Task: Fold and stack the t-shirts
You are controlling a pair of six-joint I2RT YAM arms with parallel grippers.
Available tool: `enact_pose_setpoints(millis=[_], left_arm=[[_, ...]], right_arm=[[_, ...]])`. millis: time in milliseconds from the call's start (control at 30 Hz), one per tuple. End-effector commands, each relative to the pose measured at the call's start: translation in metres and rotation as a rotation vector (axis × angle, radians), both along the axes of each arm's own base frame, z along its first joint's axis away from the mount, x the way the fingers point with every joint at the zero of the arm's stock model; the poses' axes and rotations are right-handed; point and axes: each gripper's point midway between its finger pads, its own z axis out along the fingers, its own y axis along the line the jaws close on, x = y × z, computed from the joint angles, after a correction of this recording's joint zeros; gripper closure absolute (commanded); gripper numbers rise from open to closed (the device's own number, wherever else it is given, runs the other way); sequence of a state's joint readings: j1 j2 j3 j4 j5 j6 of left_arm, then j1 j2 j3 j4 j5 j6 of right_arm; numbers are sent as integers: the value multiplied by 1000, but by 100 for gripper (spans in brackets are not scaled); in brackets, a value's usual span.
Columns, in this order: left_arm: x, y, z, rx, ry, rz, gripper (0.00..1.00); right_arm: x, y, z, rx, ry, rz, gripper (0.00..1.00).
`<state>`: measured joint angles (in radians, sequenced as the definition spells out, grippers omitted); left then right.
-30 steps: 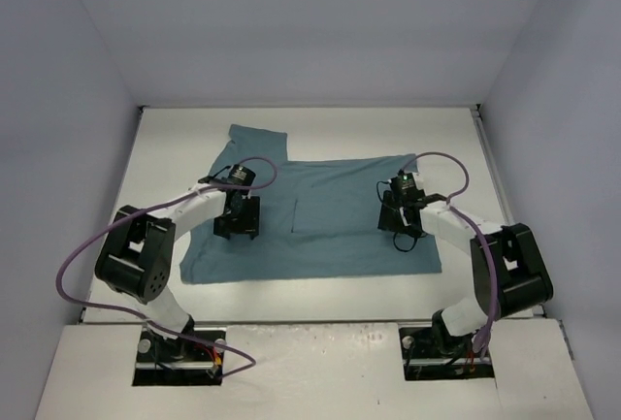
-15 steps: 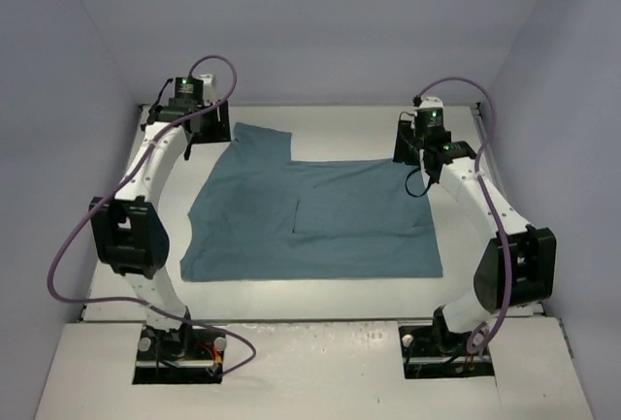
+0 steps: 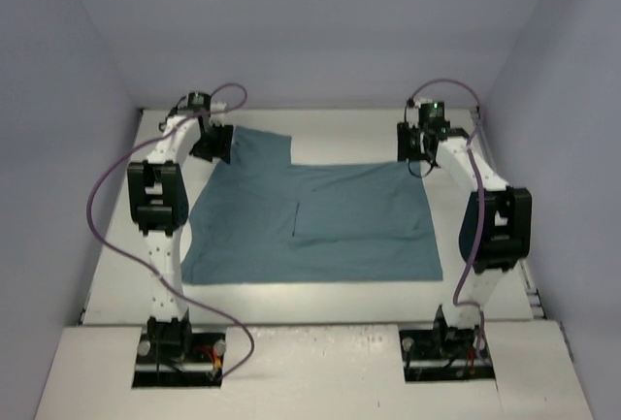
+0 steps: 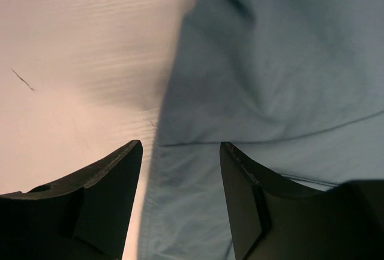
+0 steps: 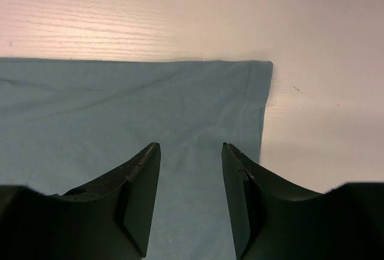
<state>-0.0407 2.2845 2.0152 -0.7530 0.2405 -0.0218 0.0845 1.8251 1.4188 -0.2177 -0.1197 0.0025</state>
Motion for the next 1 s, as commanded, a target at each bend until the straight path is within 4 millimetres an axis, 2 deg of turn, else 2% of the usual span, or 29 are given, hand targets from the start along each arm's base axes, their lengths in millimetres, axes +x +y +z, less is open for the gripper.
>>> enact_pose_setpoints(millis=[0, 167, 400, 700, 900, 967], left_arm=[[15, 8, 34, 2, -79, -44, 48], [17, 3, 20, -33, -53, -57, 49], [6, -2, -1, -61, 15, -63, 54], [-3, 2, -12, -78, 61, -46, 56], [-1, -3, -12, -104, 58, -59, 71], [0, -4, -12, -111, 57, -65, 80]], right_arm=[[20, 7, 21, 9, -70, 61, 57], [26, 3, 9, 12, -50, 59, 57], [36, -4, 3, 34, -45, 52, 57], [42, -7, -4, 38, -36, 48, 57], [50, -14, -16, 49, -19, 40, 57], [53, -14, -22, 52, -10, 39, 57]])
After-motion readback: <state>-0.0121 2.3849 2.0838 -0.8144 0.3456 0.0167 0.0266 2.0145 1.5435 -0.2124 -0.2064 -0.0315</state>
